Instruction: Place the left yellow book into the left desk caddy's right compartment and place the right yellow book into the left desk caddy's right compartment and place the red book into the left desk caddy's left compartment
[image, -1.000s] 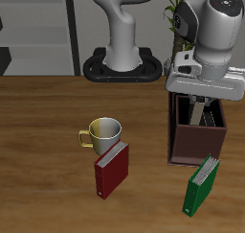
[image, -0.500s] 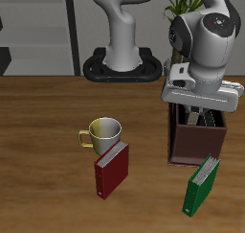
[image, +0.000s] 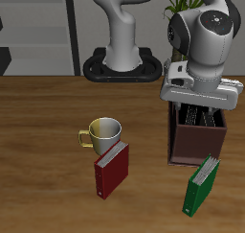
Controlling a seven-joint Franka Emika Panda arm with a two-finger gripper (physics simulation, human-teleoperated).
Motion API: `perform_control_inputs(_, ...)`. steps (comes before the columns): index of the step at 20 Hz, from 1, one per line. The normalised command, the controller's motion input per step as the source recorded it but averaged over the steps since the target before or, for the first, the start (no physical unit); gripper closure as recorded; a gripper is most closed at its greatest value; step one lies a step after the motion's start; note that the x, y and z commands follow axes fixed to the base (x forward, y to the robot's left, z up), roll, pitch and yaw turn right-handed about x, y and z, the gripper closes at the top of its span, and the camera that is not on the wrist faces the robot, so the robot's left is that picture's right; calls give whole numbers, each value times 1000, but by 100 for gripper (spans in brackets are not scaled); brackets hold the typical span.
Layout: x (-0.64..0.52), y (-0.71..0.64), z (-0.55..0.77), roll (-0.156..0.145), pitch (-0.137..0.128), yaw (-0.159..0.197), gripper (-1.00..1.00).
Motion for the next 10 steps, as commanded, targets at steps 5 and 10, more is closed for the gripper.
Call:
perform_control_inputs(5, -66, -95, 296, -14, -36, 37, -100)
perform_control_inputs(10, 77, -273, 137, 30, 8, 111, -100)
